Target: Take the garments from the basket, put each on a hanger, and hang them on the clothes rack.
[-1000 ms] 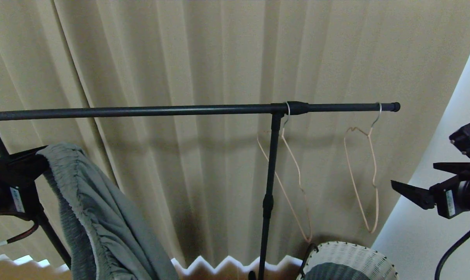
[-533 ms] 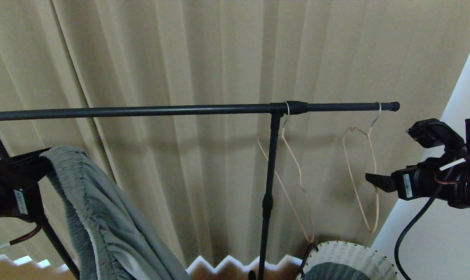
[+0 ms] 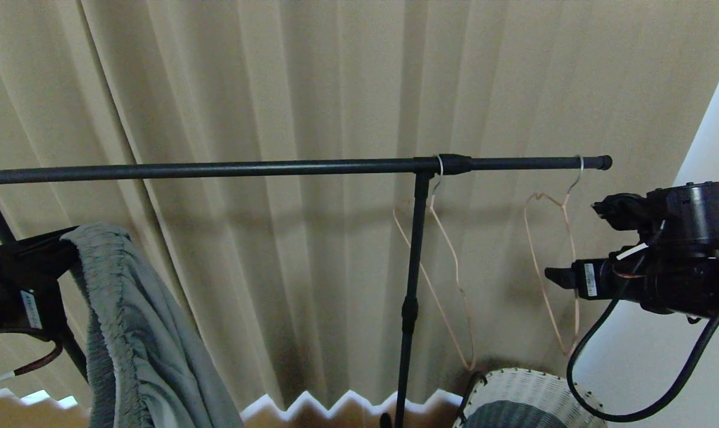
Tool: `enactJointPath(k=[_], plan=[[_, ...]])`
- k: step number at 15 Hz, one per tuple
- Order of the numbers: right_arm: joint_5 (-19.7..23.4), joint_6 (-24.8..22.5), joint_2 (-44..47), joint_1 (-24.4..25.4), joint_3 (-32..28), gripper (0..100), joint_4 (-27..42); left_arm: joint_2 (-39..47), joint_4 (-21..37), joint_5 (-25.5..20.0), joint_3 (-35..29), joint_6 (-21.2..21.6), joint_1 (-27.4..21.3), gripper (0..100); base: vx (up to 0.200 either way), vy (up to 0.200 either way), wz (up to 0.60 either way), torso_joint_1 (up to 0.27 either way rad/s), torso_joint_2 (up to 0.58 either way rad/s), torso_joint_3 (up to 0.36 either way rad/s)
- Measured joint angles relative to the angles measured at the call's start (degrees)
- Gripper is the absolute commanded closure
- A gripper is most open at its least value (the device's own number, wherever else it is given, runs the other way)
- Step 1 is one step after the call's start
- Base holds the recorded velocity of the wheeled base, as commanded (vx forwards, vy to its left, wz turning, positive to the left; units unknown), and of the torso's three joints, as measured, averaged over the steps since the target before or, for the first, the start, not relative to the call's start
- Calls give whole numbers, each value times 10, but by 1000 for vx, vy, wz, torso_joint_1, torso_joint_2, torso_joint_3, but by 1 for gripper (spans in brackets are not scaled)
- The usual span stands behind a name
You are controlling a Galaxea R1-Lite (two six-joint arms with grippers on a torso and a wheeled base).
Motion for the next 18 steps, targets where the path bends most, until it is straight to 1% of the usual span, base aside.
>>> enactJointPath(k=[6,7,11,18], plan=[[-3,1,9,3,-7,0,0,-1,0,0,0,0,1,100,0,0,0,0,0,0],[-3,1,9,3,-6,100,0,-1,0,0,0,0,1,100,0,0,0,0,0,0],[-19,1,6,3,-2,100,0,-1,0,0,0,0,1,100,0,0,0,0,0,0],[-19,0,-5,3,3,100,1,-1,0,0,-1,1,1,100,0,0,0,0,0,0]])
